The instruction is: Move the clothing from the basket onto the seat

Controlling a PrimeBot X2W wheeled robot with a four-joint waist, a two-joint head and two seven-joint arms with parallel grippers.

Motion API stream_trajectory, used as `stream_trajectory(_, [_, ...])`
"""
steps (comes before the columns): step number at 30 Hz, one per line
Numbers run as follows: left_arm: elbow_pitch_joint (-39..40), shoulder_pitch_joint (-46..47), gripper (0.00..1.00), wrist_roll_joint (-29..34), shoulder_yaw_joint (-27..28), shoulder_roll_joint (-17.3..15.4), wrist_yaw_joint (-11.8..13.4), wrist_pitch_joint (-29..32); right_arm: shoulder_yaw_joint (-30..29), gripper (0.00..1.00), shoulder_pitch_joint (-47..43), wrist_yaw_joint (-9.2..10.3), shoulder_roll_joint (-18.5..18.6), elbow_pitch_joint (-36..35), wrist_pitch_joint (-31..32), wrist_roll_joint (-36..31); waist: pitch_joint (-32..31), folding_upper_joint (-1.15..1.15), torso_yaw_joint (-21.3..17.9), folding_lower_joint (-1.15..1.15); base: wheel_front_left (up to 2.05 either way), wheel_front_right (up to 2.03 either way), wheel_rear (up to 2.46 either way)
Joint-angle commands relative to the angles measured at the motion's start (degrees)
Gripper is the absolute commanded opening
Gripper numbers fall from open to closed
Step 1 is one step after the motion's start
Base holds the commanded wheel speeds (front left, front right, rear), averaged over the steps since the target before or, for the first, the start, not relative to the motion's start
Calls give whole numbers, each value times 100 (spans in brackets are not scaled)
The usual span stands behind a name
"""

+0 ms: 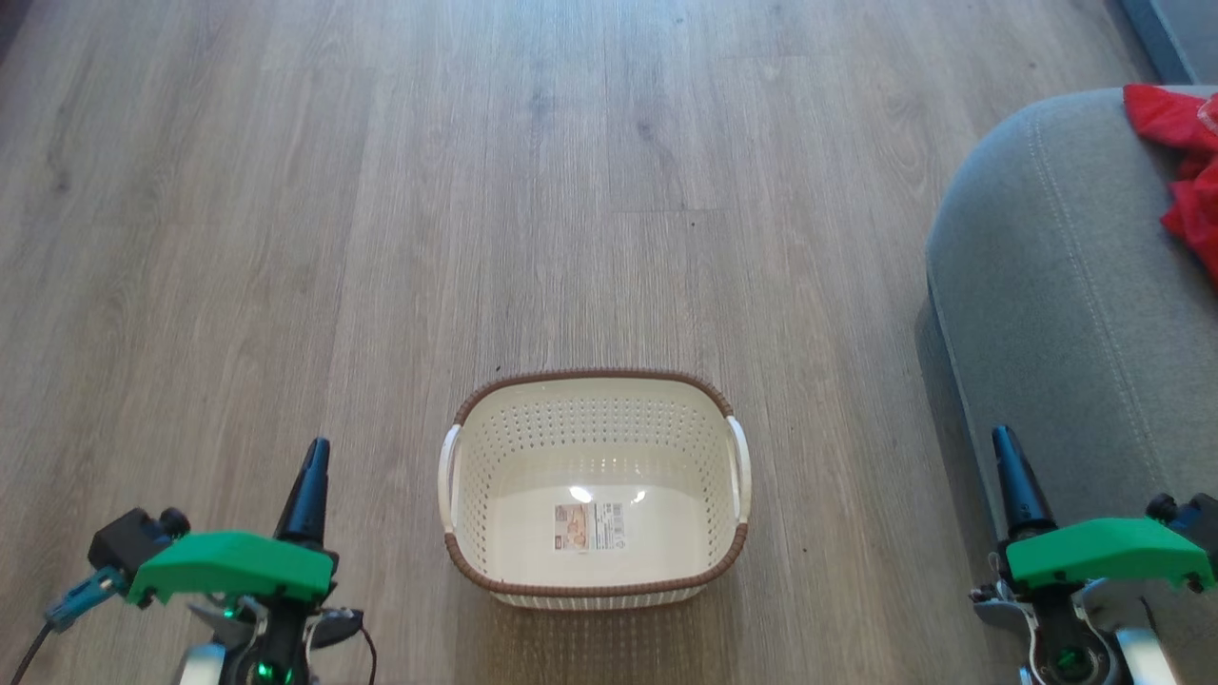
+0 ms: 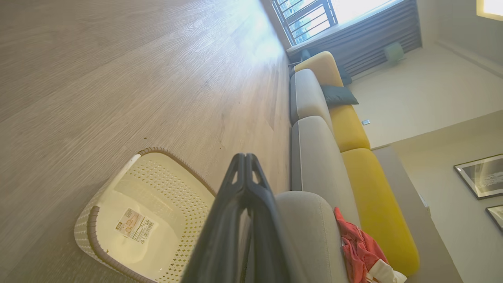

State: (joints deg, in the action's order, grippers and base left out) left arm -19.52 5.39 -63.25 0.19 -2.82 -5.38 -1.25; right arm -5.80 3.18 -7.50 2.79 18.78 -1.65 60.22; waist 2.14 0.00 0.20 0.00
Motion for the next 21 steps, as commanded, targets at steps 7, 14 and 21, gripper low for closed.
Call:
stream_trajectory(7, [268, 131, 0, -564, 247, -18, -68, 142, 28, 0, 259, 0, 14, -266, 170, 624, -34, 0, -3, 0, 0, 0, 0])
stream_trajectory(14, [312, 123, 0, -927, 308, -16, -90, 241, 12, 0, 265, 0, 13, -299, 271, 1025, -59, 0, -6, 0, 0, 0, 0])
stream_trajectory(21, [362, 114, 0, -1349, 378, -14, -116, 356, -7, 0, 273, 1, 12, -337, 388, 1491, -89, 0, -9, 0, 0, 0, 0])
